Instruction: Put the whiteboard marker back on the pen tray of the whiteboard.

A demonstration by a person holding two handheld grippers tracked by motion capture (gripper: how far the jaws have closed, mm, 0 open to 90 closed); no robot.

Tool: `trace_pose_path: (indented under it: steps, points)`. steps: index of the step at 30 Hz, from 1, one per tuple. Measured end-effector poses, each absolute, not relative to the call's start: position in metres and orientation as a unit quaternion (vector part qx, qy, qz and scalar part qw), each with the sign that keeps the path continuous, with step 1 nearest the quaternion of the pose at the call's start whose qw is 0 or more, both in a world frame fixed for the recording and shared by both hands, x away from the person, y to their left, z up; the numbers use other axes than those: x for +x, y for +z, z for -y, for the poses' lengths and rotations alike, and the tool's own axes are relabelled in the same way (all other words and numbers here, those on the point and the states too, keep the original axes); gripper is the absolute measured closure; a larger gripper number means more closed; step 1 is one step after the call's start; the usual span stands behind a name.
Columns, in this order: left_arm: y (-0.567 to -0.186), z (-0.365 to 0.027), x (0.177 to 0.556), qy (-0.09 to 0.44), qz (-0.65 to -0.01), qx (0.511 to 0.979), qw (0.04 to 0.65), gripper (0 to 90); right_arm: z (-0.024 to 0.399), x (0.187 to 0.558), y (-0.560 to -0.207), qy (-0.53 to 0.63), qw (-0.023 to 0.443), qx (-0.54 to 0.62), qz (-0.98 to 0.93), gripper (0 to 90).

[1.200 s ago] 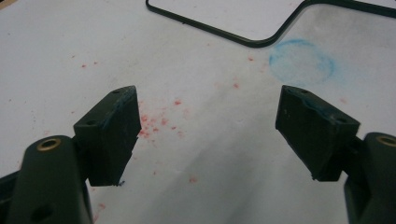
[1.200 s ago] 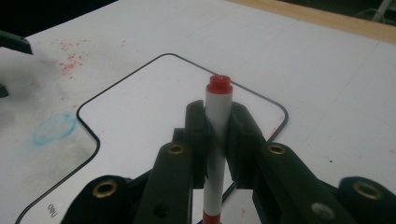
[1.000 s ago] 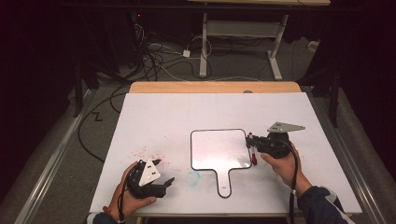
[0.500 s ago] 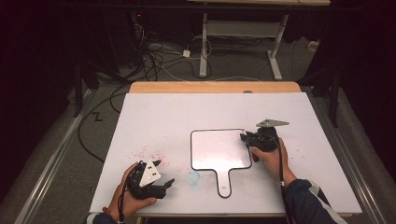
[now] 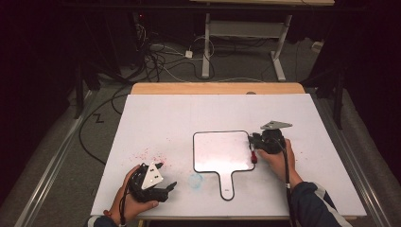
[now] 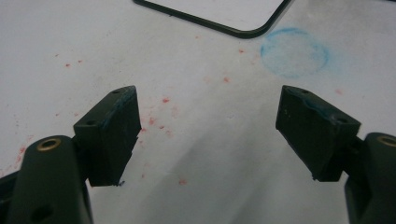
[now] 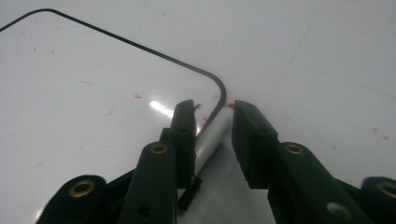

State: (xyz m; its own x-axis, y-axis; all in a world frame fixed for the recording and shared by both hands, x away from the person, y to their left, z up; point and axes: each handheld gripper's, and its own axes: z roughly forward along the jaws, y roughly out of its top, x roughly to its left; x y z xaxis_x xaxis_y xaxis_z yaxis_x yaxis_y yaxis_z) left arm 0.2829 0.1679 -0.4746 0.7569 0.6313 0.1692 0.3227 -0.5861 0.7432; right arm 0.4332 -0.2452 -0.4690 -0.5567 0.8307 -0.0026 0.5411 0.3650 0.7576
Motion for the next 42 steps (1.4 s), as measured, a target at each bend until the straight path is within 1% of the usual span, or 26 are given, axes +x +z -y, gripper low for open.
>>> trace_pose_path:
  steps: [2, 6, 8, 12, 18, 21, 24, 25, 27, 32, 35, 36, 38, 40, 42]
  points:
    - [-0.474, -0.168, 0.283, 0.215, -0.275, 0.865, 0.360, 21.1, 0.245, 0.433, -0.470, 0.367, 0.198, 0.428, -0.802, 67.1]
    - [-0.473, -0.169, 0.282, 0.215, -0.276, 0.864, 0.363, 21.1, 0.246, 0.427, -0.465, 0.371, 0.201, 0.414, -0.806, 65.0]
    - [-0.474, -0.169, 0.282, 0.215, -0.276, 0.863, 0.363, 21.1, 0.248, 0.423, -0.463, 0.373, 0.192, 0.400, -0.815, 64.3]
    - [-0.474, -0.168, 0.282, 0.213, -0.275, 0.864, 0.363, 21.1, 0.250, 0.417, -0.462, 0.366, 0.189, 0.382, -0.827, 63.6]
    - [-0.473, -0.168, 0.282, 0.214, -0.275, 0.864, 0.364, 21.1, 0.253, 0.414, -0.466, 0.358, 0.176, 0.371, -0.838, 66.6]
    - [-0.473, -0.168, 0.283, 0.213, -0.273, 0.865, 0.363, 21.1, 0.253, 0.413, -0.467, 0.352, 0.177, 0.377, -0.838, 61.8]
    - [-0.473, -0.167, 0.282, 0.213, -0.272, 0.864, 0.365, 21.1, 0.253, 0.413, -0.467, 0.354, 0.178, 0.379, -0.836, 60.5]
    - [-0.473, -0.168, 0.283, 0.213, -0.273, 0.864, 0.365, 21.1, 0.253, 0.414, -0.467, 0.355, 0.181, 0.378, -0.836, 58.5]
    - [-0.473, -0.168, 0.283, 0.213, -0.274, 0.864, 0.365, 21.1, 0.253, 0.413, -0.467, 0.356, 0.182, 0.381, -0.833, 58.6]
    - [-0.473, -0.168, 0.282, 0.215, -0.273, 0.863, 0.366, 21.1, 0.255, 0.408, -0.456, 0.381, 0.200, 0.371, -0.823, 53.8]
    - [-0.472, -0.168, 0.282, 0.215, -0.274, 0.863, 0.367, 21.1, 0.255, 0.403, -0.449, 0.390, 0.215, 0.358, -0.821, 49.3]
    - [-0.473, -0.168, 0.282, 0.215, -0.274, 0.863, 0.366, 21.1, 0.256, 0.401, -0.446, 0.397, 0.220, 0.353, -0.818, 49.1]
    - [-0.473, -0.168, 0.282, 0.215, -0.274, 0.863, 0.366, 21.1, 0.257, 0.397, -0.441, 0.403, 0.236, 0.346, -0.814, 45.0]
    - [-0.473, -0.168, 0.283, 0.216, -0.274, 0.863, 0.365, 21.1, 0.259, 0.392, -0.436, 0.408, 0.246, 0.335, -0.813, 44.2]
    - [-0.473, -0.168, 0.283, 0.215, -0.275, 0.863, 0.366, 21.1, 0.262, 0.387, -0.432, 0.412, 0.256, 0.326, -0.811, 41.2]
